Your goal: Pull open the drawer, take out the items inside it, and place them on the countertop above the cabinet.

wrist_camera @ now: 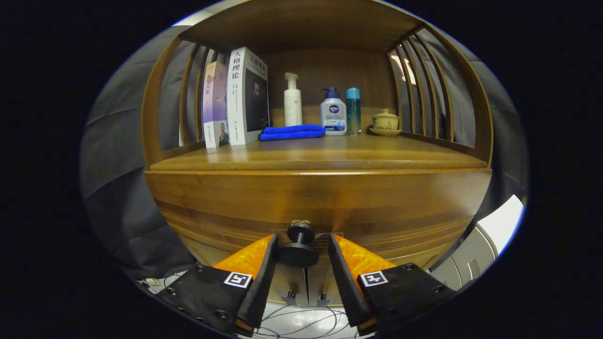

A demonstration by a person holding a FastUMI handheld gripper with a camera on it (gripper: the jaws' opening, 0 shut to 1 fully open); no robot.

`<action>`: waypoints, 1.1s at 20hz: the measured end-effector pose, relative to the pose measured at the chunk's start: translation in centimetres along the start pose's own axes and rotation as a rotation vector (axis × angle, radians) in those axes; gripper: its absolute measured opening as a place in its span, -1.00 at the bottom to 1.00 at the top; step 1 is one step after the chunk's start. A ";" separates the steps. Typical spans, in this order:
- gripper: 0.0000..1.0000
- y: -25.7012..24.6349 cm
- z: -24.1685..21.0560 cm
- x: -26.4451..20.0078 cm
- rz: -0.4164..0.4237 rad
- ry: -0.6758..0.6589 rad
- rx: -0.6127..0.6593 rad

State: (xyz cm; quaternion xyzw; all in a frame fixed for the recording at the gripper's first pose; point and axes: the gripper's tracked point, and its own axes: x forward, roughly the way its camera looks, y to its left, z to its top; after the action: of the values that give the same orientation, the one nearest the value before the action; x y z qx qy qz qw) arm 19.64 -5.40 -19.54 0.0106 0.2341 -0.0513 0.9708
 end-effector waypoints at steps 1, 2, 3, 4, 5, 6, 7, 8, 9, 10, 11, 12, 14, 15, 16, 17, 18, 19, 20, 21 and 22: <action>0.17 -0.1 -0.1 -0.3 -0.007 0.000 -0.004; -0.05 0.0 0.0 -0.2 -0.009 0.003 -0.018; -0.15 -0.2 0.0 -0.1 -0.019 -0.001 -0.035; -0.25 -0.1 -0.1 -0.4 -0.012 0.006 -0.029; -0.35 -0.2 -0.4 1.0 -0.019 0.004 -0.013; -0.53 0.1 0.0 -0.6 -0.023 0.020 -0.013; -0.53 -0.1 -0.3 -0.3 -0.034 0.020 -0.014; -0.53 -0.2 -0.4 -0.5 -0.040 0.027 -0.024; -0.53 -0.1 -0.4 -0.5 -0.040 0.024 -0.025; -0.53 -0.1 -0.5 -1.2 -0.037 0.025 -0.027; -0.53 -0.1 -0.8 -1.6 -0.033 0.023 -0.027; -0.53 -0.1 -1.0 -2.1 -0.030 0.020 -0.031; -0.54 0.0 -1.4 -3.1 -0.020 0.019 -0.039; -0.54 0.1 -1.6 -3.7 -0.017 0.018 -0.043; -0.54 0.2 -1.8 -4.3 -0.014 0.019 -0.048; -0.54 0.1 -2.1 -4.8 -0.012 0.017 -0.053; -0.54 0.2 -2.3 -5.3 -0.011 0.015 -0.057; -0.54 0.3 -2.5 -5.8 -0.008 0.015 -0.059; -0.54 0.3 -2.6 -6.3 -0.006 0.016 -0.057; -0.54 0.5 -2.9 -6.7 -0.003 0.018 -0.057; -0.54 0.5 -3.1 -7.2 -0.001 0.019 -0.058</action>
State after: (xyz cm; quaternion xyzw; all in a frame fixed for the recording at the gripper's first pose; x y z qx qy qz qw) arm 11.96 -4.09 -19.00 -0.0172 0.2449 -0.0447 0.9684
